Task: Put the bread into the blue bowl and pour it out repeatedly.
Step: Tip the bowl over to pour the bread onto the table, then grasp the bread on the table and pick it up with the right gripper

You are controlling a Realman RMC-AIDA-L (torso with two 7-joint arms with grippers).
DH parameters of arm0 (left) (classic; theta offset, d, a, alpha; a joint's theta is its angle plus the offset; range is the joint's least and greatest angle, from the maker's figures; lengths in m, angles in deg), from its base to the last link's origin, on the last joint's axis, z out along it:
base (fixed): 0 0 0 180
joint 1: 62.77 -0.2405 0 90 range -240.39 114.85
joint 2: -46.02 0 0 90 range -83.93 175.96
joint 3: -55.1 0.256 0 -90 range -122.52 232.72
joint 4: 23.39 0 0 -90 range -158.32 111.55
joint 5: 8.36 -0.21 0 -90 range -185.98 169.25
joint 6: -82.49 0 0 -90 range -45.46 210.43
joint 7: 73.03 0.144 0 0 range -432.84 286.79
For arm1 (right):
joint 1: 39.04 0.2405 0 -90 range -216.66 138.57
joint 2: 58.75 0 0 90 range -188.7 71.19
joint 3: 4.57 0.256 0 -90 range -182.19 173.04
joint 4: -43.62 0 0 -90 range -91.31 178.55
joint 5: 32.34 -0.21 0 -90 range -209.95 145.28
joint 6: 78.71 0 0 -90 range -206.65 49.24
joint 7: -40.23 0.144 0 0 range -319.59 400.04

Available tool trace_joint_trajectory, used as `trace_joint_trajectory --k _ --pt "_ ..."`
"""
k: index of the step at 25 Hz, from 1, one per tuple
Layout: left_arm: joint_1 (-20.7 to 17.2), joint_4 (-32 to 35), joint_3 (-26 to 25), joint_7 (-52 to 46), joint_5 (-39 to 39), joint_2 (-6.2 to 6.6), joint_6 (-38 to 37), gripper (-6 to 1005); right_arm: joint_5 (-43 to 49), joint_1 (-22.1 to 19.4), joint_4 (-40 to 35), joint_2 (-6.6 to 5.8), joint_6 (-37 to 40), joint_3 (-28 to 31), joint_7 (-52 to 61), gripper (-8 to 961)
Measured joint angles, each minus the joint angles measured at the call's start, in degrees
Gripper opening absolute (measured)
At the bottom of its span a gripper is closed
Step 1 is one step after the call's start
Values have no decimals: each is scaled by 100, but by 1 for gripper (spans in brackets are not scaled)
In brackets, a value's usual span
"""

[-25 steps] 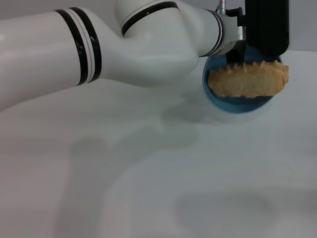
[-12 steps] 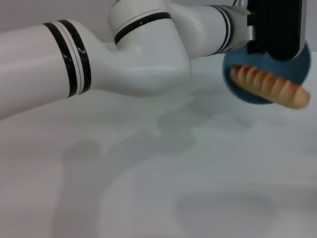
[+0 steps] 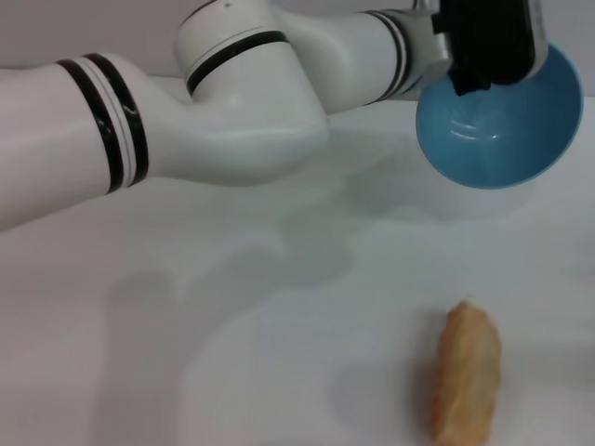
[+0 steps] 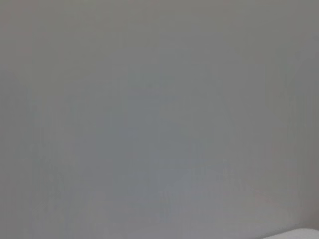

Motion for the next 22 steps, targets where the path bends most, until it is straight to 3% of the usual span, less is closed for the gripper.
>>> trace_joint_trajectory --k 5,9,11,12,13,19,22 --pt "-247 -18 -405 -372 550 1 21 -1 124 136 99 -21 -69 -265 1143 696" --pt "-423 -105 -728 -377 1237 22 93 -2 962 249 -123 -46 -218 -634 2495 696" --pt "-534 -184 -945 -380 1513 36 78 -3 1772 279 -530 -56 -260 -894 3590 695" --pt "-553 -231 -993 -381 1603 39 72 -3 2826 289 -1106 -59 -231 -1129 4953 695" --pt "-553 -231 -993 -381 1603 39 72 -2 2826 289 -1106 -59 -231 -1129 4953 695" --pt "-554 -518 -1331 -380 1939 53 -203 -2 5770 512 -2453 -79 161 -1277 8500 695" --pt "-530 -563 -1533 -380 1967 52 -381 -2 6195 641 -2484 -91 412 -1291 8726 695"
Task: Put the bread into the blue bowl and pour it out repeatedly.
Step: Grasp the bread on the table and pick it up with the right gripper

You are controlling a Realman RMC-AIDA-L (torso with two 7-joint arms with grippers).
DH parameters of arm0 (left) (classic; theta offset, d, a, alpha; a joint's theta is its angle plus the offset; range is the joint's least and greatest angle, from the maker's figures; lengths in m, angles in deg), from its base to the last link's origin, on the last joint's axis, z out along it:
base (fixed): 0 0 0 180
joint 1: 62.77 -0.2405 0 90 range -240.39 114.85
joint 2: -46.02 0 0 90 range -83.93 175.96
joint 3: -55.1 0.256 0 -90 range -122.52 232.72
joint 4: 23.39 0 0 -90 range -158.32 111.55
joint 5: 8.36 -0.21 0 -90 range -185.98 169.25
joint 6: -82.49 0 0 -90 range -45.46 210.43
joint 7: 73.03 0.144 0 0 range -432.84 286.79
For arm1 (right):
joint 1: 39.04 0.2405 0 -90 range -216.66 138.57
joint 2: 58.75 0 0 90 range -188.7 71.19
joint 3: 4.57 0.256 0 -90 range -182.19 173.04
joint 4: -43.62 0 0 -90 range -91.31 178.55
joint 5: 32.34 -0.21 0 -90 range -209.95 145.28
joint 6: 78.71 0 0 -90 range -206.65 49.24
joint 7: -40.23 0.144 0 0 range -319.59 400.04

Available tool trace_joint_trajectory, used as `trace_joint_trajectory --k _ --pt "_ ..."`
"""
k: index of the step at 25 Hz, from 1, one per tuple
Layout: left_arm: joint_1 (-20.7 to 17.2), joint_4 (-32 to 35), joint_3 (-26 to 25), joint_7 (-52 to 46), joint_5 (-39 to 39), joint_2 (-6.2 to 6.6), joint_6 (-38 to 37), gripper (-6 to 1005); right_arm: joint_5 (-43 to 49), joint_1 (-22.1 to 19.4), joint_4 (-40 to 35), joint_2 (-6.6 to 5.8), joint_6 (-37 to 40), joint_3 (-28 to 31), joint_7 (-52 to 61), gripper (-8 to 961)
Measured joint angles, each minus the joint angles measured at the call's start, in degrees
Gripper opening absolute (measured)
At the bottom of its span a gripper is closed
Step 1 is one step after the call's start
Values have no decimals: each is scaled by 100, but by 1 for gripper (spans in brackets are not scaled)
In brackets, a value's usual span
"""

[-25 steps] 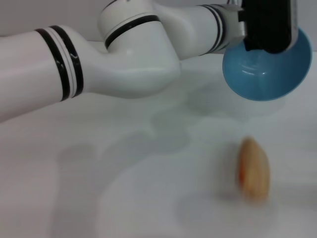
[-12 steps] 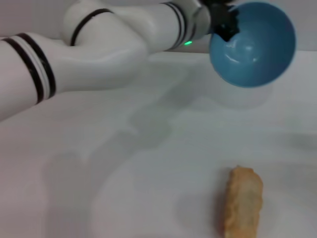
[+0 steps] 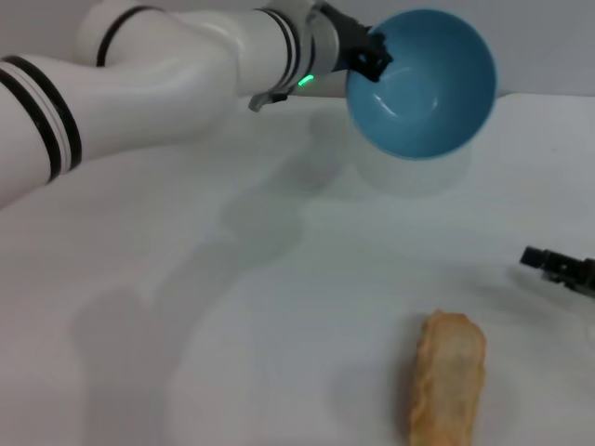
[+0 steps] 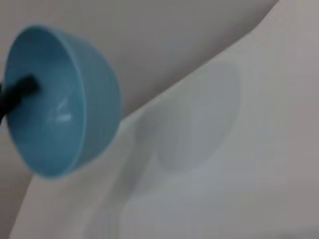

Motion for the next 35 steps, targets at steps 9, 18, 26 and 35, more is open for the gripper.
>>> trace_joint_trajectory --k 9,18,26,35 --pt "-92 -28 -200 0 26 -17 -91 -1 588 301 84 20 87 -669 461 694" --pt "-166 -51 -191 0 184 -13 -74 -1 645 523 506 -1 77 -856 522 694" --pt "-207 -53 -152 0 201 -17 -55 -2 1045 738 531 -1 47 -1099 1188 693" --pt "-241 -59 -143 2 227 -13 -54 -2 1156 777 312 13 30 -1109 1216 611"
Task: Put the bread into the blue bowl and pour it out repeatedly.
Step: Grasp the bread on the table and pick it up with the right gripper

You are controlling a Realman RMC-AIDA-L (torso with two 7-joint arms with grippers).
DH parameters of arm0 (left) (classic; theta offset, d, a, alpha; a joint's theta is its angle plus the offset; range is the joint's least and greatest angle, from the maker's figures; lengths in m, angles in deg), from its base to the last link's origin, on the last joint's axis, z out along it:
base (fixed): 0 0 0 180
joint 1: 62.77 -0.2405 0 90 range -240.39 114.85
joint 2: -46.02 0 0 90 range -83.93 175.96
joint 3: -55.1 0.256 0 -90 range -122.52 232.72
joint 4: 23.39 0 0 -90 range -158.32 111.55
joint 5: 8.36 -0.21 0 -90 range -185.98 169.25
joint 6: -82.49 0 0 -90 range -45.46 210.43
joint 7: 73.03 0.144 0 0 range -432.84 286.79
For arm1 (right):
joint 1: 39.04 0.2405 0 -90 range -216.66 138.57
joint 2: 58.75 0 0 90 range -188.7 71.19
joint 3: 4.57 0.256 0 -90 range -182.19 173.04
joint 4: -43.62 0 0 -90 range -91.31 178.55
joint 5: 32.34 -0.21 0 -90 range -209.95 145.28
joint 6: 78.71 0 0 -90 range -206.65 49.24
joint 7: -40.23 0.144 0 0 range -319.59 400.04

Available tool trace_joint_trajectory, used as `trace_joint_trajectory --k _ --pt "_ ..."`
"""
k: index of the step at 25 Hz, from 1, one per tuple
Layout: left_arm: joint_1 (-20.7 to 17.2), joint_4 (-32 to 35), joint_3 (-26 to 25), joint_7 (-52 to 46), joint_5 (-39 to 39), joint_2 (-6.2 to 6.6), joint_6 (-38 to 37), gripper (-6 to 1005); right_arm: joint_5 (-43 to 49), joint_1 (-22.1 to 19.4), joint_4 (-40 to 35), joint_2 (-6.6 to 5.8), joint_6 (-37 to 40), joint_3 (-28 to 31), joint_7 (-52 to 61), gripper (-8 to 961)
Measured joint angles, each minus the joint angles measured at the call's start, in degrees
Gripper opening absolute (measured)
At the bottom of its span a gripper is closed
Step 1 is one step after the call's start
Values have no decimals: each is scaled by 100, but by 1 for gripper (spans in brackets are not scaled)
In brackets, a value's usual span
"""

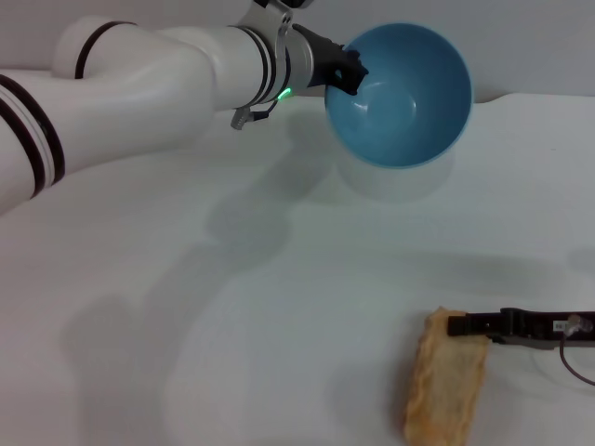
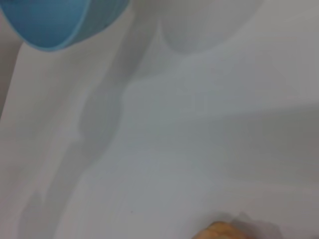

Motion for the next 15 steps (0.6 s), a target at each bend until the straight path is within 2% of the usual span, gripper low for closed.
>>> trace_joint_trajectory --k 8,11,15 --pt "-20 0 -1 1 0 -3 0 -1 -198 30 -138 16 157 64 -498 437" --pt "-21 0 6 53 -15 7 -19 -1 -776 -93 -541 -12 469 63 -776 412" --pt "63 -123 -93 298 -45 57 -236 -1 -947 -161 -1121 -80 806 190 -789 380"
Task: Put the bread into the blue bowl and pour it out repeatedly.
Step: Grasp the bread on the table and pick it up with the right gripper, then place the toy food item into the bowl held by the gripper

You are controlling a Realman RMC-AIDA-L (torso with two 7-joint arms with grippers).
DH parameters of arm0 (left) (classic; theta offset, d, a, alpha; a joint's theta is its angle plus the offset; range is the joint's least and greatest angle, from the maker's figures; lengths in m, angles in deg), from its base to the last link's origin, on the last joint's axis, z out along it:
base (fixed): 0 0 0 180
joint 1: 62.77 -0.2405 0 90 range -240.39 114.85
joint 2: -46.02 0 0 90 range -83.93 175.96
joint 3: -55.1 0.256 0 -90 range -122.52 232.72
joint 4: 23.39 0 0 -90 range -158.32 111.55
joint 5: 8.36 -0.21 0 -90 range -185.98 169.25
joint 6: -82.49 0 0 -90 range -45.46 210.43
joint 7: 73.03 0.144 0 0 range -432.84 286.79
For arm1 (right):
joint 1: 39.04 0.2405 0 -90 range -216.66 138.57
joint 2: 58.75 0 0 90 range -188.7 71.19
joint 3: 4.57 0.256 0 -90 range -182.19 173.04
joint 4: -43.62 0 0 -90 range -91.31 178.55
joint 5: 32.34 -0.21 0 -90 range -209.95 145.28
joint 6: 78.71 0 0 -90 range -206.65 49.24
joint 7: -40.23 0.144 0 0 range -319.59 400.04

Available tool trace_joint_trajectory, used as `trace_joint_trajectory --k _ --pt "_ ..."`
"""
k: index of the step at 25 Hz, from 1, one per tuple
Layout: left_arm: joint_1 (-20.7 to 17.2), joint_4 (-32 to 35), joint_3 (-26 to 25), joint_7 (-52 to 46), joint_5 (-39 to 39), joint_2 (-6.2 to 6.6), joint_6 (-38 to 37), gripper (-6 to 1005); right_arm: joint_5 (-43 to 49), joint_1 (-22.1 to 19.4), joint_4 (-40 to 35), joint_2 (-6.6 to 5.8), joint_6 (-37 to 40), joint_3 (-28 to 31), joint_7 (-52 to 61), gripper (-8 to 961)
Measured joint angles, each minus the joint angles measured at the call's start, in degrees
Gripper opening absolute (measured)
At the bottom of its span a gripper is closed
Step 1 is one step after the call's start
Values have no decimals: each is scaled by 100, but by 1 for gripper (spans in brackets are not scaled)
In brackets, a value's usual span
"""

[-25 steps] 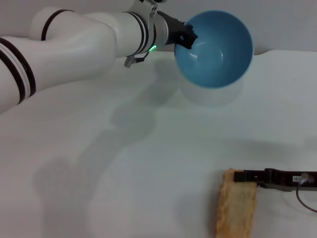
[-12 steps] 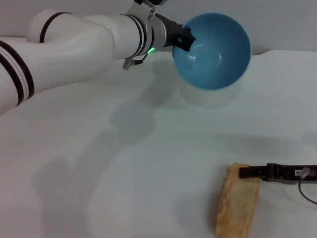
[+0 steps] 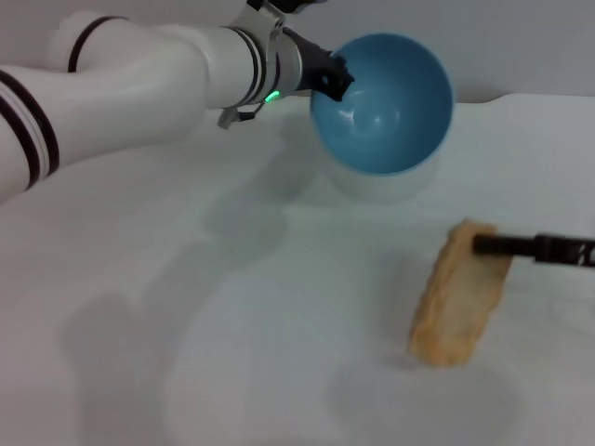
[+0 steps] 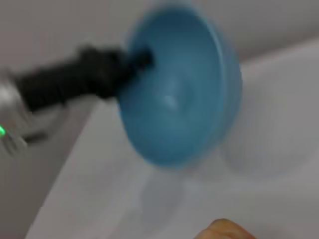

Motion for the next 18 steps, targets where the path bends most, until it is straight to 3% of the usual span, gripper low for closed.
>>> trace_joint_trajectory --k 5,10,18 --pt "112 -50 -62 132 -7 5 -482 -1 -271 27 -1015 -23 654 594 -31 345" --pt "363 -41 286 442 59 -53 -1171 -1 -648 55 -1479 -30 767 619 -34 317" --pt "417 321 875 483 611 -67 -1501 -2 -614 235 -1275 2 344 541 -253 257"
